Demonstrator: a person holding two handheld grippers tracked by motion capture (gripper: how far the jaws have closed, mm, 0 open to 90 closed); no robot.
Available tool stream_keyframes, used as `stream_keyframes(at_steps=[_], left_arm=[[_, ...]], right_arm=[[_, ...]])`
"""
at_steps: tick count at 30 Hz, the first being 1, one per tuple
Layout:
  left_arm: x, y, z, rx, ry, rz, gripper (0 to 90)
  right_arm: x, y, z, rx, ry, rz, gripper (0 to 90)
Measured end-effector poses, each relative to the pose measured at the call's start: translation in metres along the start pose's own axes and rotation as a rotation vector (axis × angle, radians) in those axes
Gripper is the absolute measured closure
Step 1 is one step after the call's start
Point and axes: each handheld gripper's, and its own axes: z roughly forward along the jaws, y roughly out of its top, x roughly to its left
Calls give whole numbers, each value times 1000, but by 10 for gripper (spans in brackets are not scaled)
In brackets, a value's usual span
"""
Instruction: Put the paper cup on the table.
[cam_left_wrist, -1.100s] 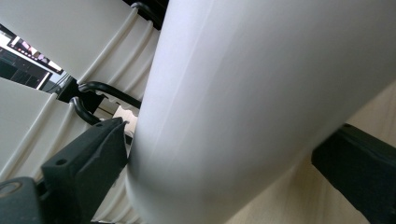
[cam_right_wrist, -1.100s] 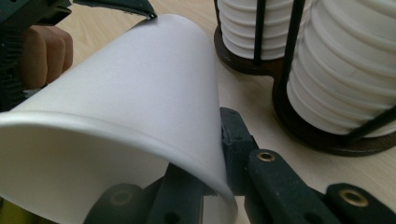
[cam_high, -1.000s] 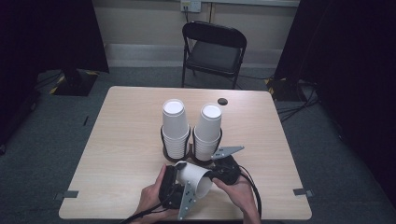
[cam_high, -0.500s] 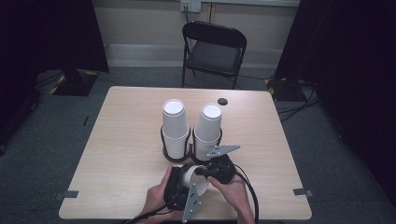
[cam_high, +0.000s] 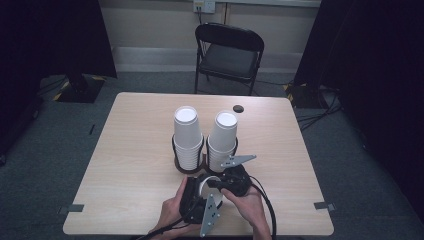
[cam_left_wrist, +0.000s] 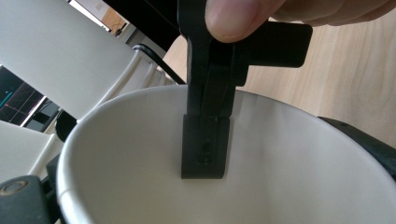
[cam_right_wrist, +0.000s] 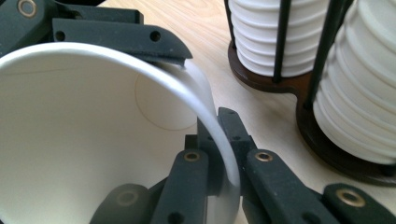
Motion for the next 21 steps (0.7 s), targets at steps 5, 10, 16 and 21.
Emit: stream_keyframes(at_steps=[5, 10, 16, 21], left_arm=[[-3, 0, 0, -9, 11, -1, 60], [-3, -1, 0, -16, 11, -6, 69], [3, -6, -2, -33, 9, -63, 97], [7, -9, 0, -40, -7, -110, 97]], right_arm=[[-1, -3, -3, 3, 0, 10, 883], [-1, -3, -2, 3, -2, 12, 882], [-1, -4, -2, -23, -4, 25, 871], [-3, -4, -2, -59, -2, 40, 856]])
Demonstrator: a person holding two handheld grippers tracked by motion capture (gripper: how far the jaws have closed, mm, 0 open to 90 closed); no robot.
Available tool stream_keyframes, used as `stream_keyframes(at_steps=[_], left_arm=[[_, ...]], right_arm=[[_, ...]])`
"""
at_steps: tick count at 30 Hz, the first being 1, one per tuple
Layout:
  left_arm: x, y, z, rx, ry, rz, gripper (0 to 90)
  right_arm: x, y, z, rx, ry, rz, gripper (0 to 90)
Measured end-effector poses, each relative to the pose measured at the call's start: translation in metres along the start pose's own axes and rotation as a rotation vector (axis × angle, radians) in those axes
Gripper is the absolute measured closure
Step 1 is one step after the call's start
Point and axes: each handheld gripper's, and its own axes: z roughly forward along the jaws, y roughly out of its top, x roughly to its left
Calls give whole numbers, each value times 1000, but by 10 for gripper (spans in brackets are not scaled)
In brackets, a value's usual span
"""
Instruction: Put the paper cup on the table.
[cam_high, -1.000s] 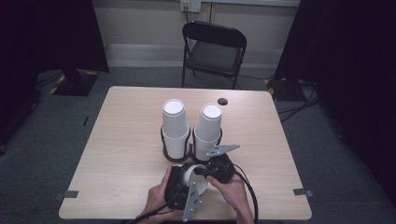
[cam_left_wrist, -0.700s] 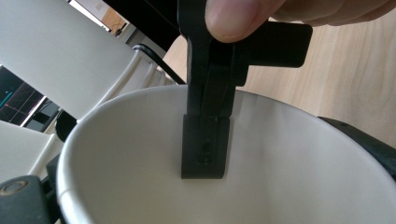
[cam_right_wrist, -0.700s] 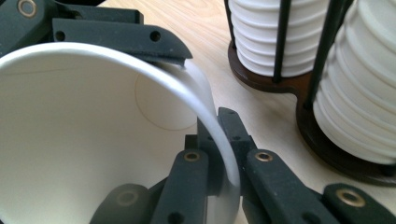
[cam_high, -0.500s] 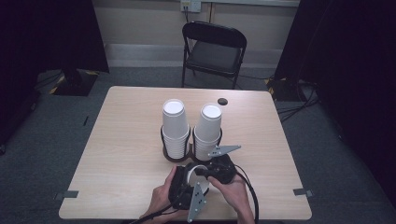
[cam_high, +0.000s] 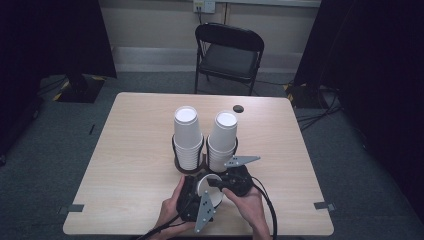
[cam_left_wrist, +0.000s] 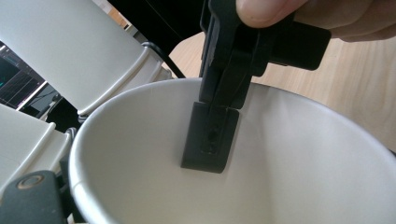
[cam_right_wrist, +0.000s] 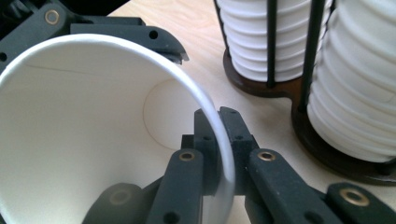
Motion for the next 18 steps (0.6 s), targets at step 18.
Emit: stream_keyframes(at_steps=[18], left_arm=[[14, -11, -2, -23, 3, -152, 98]], right_arm=[[2, -7, -13, -136, -22, 19, 708]])
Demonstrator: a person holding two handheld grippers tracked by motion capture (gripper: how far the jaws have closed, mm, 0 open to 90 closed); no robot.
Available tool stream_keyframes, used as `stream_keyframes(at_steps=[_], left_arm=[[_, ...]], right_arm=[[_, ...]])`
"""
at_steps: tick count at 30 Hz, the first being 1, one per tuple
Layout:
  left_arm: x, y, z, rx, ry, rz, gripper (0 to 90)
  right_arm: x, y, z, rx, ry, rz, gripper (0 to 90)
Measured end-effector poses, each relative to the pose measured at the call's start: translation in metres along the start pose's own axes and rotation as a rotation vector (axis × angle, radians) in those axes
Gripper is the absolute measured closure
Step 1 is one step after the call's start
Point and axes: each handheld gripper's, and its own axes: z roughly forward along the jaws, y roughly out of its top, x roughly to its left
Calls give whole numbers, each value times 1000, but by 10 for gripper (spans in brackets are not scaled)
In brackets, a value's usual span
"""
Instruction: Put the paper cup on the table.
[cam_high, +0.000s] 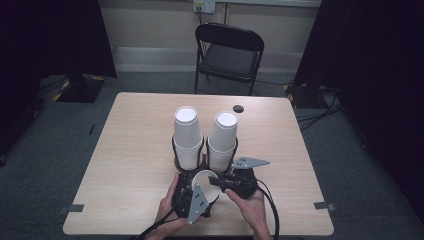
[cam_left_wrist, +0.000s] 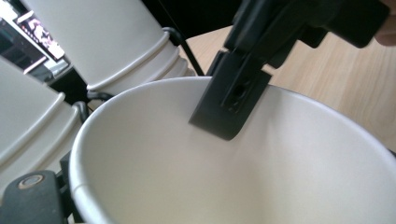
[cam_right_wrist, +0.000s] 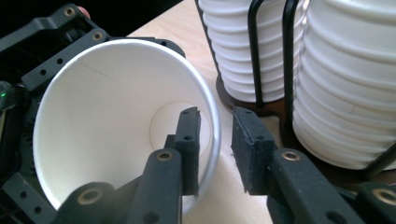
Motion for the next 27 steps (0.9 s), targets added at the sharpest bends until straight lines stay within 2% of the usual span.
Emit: stream_keyframes(at_steps=[2, 3, 4, 6, 7, 9, 10, 12, 16, 20, 27], left_arm=[[2, -1, -1, -1, 1, -21, 98], [2, -2, 0, -6, 6, -32, 98], [4, -3, -1, 4, 3, -25, 98], [6, -4, -2, -3, -2, -52, 99], [6, -4, -2, -3, -2, -52, 99], [9, -6, -2, -14, -3, -85, 99], [11, -6, -2, -16, -2, -96, 99], [13, -7, -2, -17, -1, -113, 99], [20, -10, -5, -23, -1, -144, 99], [26, -13, -9, -35, 8, -193, 99], [39, -17, -18, -49, 25, -256, 99]], right_arm=[[1, -1, -2, -37, 0, 8, 683], [1, -1, -2, -37, 0, 8, 683], [1, -1, -3, -46, 1, 7, 678], [1, -3, -6, -80, 3, 15, 622], [1, -3, -6, -80, 3, 15, 622], [1, -3, -7, -86, 2, 20, 599], [1, -4, -10, -112, 0, 12, 546], [1, -4, -10, -119, -1, 13, 538], [1, -7, -16, -194, -22, -5, 477], [1, -11, -21, -251, -53, -17, 447], [-3, -23, -31, -321, -138, -13, 381]])
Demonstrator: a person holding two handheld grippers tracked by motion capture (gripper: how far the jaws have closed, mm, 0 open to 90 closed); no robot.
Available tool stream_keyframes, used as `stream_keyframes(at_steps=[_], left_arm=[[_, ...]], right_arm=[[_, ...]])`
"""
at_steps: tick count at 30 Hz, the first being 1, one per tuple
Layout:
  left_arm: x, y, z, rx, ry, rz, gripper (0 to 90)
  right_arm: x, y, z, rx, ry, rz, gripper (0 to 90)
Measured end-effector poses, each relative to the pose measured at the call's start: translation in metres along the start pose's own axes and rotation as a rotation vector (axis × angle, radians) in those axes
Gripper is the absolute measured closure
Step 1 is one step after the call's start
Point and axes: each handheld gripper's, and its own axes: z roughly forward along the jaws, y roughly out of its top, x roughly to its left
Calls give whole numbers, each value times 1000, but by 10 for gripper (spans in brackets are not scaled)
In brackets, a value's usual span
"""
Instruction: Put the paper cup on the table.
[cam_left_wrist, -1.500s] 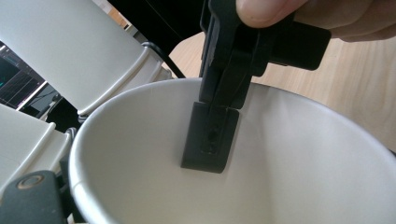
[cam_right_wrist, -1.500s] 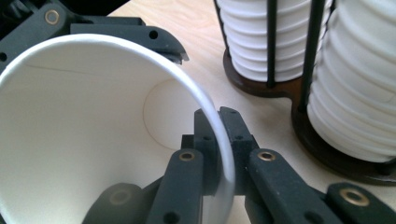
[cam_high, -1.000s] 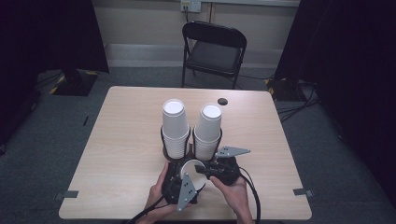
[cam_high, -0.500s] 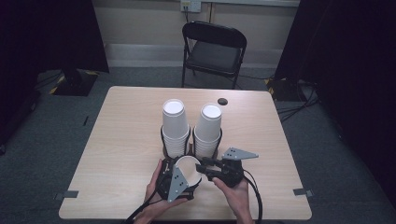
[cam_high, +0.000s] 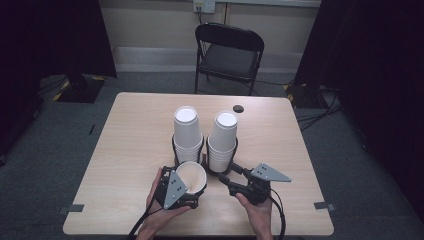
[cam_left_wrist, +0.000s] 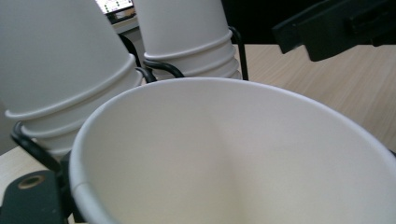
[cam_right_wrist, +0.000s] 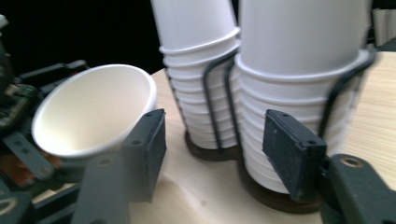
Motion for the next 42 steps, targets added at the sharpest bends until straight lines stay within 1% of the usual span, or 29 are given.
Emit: stream_keyframes(at_steps=[4, 6, 7, 8, 9, 10, 11, 12, 13, 14, 15, 17, 19, 21, 22, 23, 24, 25, 27, 29, 31, 32, 34, 35, 36, 37, 38, 40, 42], left_arm=[[5, 1, -3, -2, -14, -6, 102], [6, 1, -4, -4, -3, -8, 102], [7, 1, -5, -1, -3, 0, 101], [7, 1, -5, -9, -4, -8, 101], [9, 1, -7, -2, 16, 2, 101], [9, 1, -7, -2, 16, 2, 101], [10, 0, -8, -5, 20, -9, 101], [12, 0, -9, -3, 19, -10, 100], [14, -1, -9, -8, 18, -24, 100], [16, -2, -10, -2, 18, -27, 100], [18, -3, -10, -9, 22, -37, 100], [23, -5, -11, -5, 28, -53, 99], [28, -6, -13, -12, 28, -77, 99], [33, -7, -14, -12, 41, -88, 98], [36, -6, -14, -13, 63, -100, 98], [39, -6, -15, -23, 62, -116, 98], [42, -5, -16, -28, 64, -121, 97], [44, -4, -17, -24, 74, -113, 97], [47, -3, -19, -28, 84, -113, 96], [53, -1, -21, -38, 87, -125, 96], [59, -1, -23, -42, 92, -140, 95], [63, -1, -23, -39, 92, -139, 96], [69, -2, -24, -33, 118, -153, 96], [73, -3, -23, -33, 121, -161, 96], [77, -3, -23, -33, 127, -196, 96], [82, -4, -22, -34, 130, -222, 96], [85, -5, -22, -32, 138, -231, 96], [91, -7, -21, -27, 150, -235, 96], [97, -7, -21, -27, 163, -241, 96]], right_arm=[[-4, -3, -6, -23, -36, -9, 354], [-5, -5, -9, -36, -47, -4, 344], [-7, -7, -12, -49, -62, -6, 339], [-7, -7, -12, -49, -62, -6, 339], [-9, -10, -15, -59, -86, -7, 335], [-9, -10, -15, -59, -86, -7, 335], [-9, -11, -16, -60, -93, -6, 335], [-10, -13, -18, -59, -102, 6, 335], [-13, -17, -21, -66, -109, 21, 335], [-13, -17, -21, -66, -109, 21, 335], [-14, -19, -23, -73, -122, 21, 331], [-15, -23, -26, -86, -152, 15, 305], [-17, -26, -29, -97, -183, 17, 294], [-19, -29, -30, -97, -208, 7, 287], [-20, -30, -30, -97, -210, 8, 286], [-21, -32, -31, -97, -216, 0, 277], [-22, -33, -31, -93, -221, 1, 269], [-22, -35, -30, -91, -228, -1, 260], [-22, -39, -29, -87, -235, -9, 228], [-24, -42, -29, -85, -233, -6, 225], [-25, -45, -29, -89, -251, -5, 225], [-26, -46, -30, -91, -259, -7, 225], [-28, -48, -31, -90, -267, -3, 225], [-29, -48, -32, -88, -274, -2, 226], [-29, -49, -32, -86, -269, -8, 226], [-30, -50, -32, -81, -265, -11, 226], [-30, -51, -32, -82, -267, -13, 226], [-31, -52, -32, -86, -276, -17, 226], [-33, -54, -32, -86, -296, -19, 226]])
